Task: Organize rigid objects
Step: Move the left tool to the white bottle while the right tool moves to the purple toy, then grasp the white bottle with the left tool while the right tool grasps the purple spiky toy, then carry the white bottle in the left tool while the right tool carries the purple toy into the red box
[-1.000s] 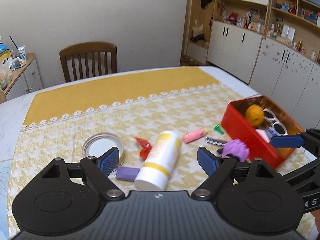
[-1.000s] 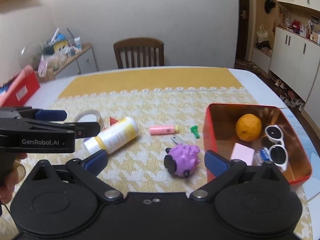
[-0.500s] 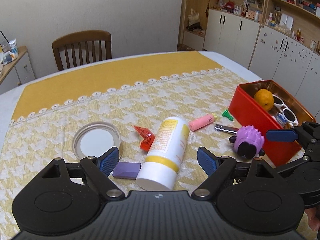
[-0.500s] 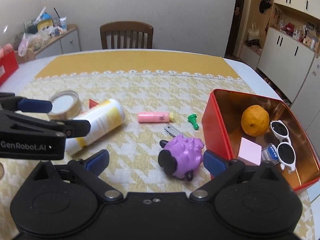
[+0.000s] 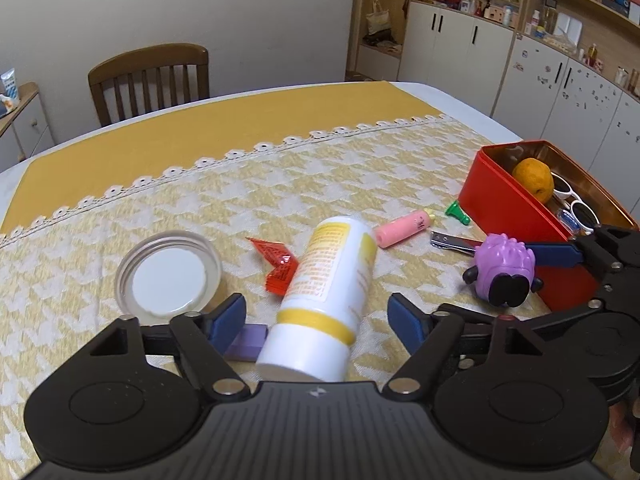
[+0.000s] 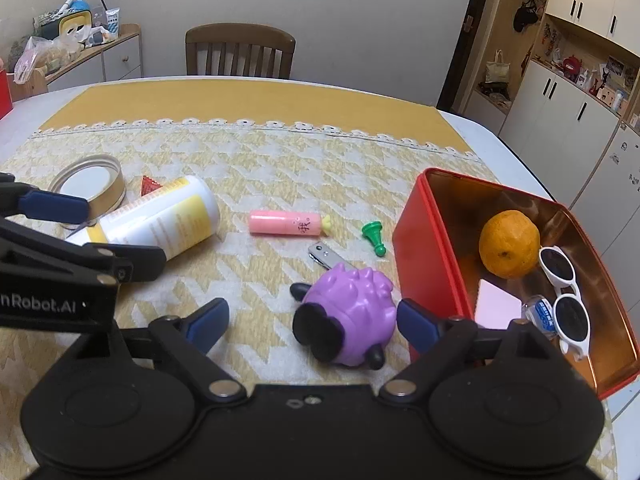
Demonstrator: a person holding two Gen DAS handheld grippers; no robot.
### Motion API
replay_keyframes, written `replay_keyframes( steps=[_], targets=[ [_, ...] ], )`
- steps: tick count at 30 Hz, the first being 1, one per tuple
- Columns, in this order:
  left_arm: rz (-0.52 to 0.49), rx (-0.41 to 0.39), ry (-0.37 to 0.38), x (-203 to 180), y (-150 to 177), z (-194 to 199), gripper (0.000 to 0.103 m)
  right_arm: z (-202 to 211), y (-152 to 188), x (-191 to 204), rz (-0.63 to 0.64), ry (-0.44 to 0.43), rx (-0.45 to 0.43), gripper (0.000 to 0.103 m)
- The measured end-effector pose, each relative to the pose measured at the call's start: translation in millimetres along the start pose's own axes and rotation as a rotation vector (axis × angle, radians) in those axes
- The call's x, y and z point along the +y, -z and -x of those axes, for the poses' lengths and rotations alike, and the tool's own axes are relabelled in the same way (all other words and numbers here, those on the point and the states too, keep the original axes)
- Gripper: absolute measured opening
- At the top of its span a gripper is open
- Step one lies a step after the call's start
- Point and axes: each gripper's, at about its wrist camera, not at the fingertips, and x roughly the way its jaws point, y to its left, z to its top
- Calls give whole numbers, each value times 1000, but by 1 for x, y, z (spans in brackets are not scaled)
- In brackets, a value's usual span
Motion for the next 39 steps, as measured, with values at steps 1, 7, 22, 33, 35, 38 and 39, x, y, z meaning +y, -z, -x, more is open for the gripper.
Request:
replay_keyframes(
  steps=[1,7,22,33,35,38,39],
  targets=[
    [-2,4,2,-1,0,-1,77,-1,0,1,9,5,1,88],
    [6,35,-10,-2,0,-9,59,-6,-1,4,59,29,2,79],
    [-74,31,-67,-17,1,-8,44,-3,-3,4,115,35,0,62],
    [-40,14,-75,-23,0,15,44,29,-6,-4,96,-12,-21,62],
    [-35,4,-71,-25,0,23,44,37,-8,-8,78,-24,-25,62],
    [-28,-7,-65,-30,0,34,44,50,-9,-14,62,-39,-37,62],
    [-25,-9,-62,-31,-1,37,44,54,-9,-16,55,-44,-39,62]
  ],
)
